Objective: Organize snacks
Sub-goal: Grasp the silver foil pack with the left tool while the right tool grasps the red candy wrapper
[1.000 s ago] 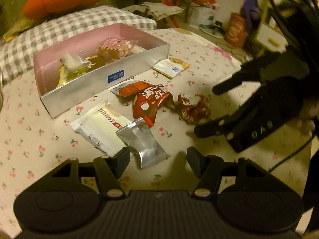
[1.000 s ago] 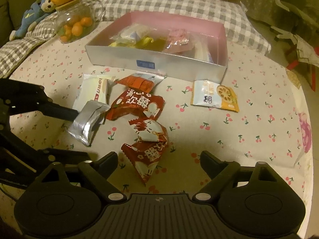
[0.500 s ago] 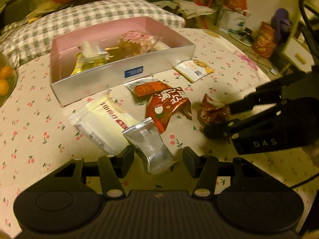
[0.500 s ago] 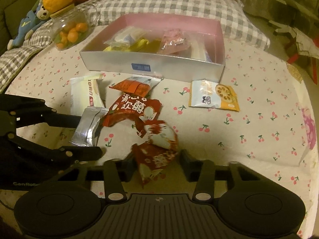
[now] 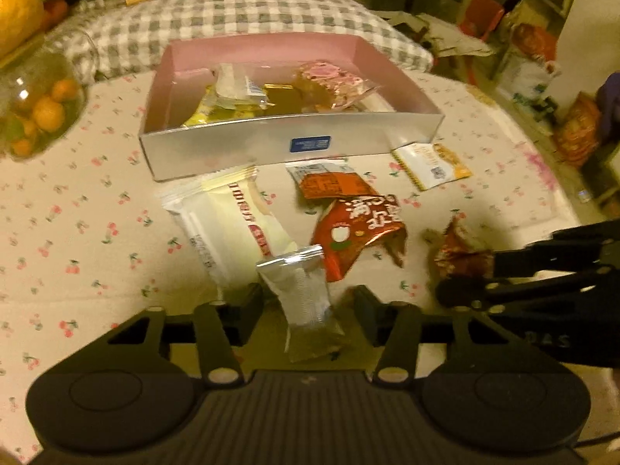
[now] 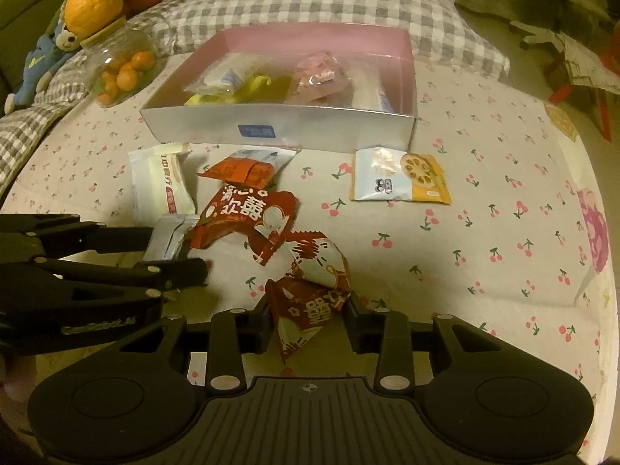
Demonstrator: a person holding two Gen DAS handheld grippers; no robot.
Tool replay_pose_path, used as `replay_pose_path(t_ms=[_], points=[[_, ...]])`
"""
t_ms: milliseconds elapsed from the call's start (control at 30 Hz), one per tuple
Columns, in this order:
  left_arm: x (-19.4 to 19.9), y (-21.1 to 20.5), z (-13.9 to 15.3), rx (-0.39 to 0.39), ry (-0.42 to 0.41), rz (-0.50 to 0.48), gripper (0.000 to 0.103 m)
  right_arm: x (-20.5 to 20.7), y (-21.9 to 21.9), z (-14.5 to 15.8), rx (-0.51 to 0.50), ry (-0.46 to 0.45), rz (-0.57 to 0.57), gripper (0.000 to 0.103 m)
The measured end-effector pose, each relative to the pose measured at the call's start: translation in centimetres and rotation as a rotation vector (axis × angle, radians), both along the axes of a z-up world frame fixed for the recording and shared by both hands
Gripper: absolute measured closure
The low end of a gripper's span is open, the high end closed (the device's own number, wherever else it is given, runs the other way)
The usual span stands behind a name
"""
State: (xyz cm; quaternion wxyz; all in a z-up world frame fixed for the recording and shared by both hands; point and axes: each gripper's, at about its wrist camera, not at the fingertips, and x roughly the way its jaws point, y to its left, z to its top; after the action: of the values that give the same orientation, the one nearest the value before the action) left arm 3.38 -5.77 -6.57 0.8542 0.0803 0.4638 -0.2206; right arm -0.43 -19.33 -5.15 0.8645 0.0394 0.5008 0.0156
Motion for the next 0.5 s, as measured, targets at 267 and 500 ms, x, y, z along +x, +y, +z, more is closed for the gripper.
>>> replay_pose_path(t_ms=[267, 500], points=[[0.8, 1.7, 0.4, -0.050, 0.069, 0.017, 0.079, -0.1, -0.6, 0.4, 0.029, 0.000, -0.014, 0.068], [1.4, 3.6, 0.7, -0.176, 0.195, 0.028, 0.081, 0.3, -1.4, 1.1, 0.135, 0.003, -0.060, 0.068]])
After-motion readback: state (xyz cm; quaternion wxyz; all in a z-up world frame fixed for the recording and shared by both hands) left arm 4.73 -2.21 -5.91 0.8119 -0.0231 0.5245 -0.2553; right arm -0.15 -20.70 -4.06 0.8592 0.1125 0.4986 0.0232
